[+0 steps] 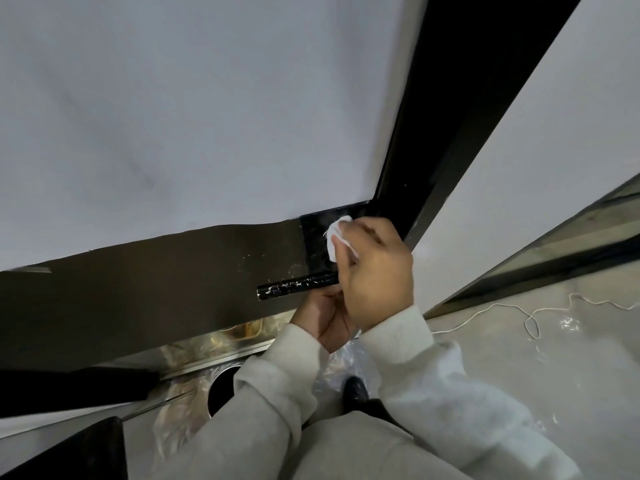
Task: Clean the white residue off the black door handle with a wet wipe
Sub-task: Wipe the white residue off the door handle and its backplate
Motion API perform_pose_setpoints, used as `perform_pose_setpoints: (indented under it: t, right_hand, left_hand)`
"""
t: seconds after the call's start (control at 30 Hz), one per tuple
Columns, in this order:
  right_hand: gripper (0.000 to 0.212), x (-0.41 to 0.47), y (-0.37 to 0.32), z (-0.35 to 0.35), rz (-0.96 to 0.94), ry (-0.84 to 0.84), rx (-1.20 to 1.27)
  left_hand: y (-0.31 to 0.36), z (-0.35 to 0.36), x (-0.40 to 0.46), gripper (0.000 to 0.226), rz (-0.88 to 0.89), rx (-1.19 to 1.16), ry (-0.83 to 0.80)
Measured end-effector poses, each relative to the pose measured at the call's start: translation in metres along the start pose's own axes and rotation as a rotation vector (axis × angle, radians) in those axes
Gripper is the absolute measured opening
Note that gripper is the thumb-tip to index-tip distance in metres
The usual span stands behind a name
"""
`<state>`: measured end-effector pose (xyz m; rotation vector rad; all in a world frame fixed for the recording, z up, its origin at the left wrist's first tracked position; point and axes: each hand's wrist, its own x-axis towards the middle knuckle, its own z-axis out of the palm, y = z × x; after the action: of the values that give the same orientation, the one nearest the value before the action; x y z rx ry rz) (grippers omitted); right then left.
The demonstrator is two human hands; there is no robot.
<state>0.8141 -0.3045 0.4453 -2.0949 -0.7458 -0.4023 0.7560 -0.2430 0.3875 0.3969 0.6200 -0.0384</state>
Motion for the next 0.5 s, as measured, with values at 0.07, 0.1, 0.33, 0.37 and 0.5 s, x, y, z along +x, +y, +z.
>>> perform_pose_setpoints:
  t: [0.07, 0.1, 0.33, 0.37, 0.5]
  right_hand:
    - [0.018, -0.001, -0.001, 0.007, -0.03, -0.041, -0.05]
    - [0.019, -0.002, -0.001, 0.009, -0.049, -0.044, -0.073]
    - [0.013, 0.003, -0.012, 0.017, -0.057, -0.035, -0.265]
    - [0.014, 0.003, -0.012, 0.017, -0.06, -0.031, -0.277]
    - [0.016, 0.001, -0.009, 0.017, -0.043, -0.002, -0.203]
  left_hand:
    - [-0.001, -0.008, 0.001, 0.022, 0.008, 0.031, 0.049]
    - [-0.001, -0.012, -0.001, 0.023, 0.026, 0.055, 0.078]
    - [-0.006, -0.056, -0.018, 0.048, 0.012, 0.071, 0.224]
    - [-0.005, -0.059, -0.021, 0.048, 0.007, 0.061, 0.232]
    - [-0.001, -0.064, -0.029, 0.047, 0.007, 0.047, 0.243]
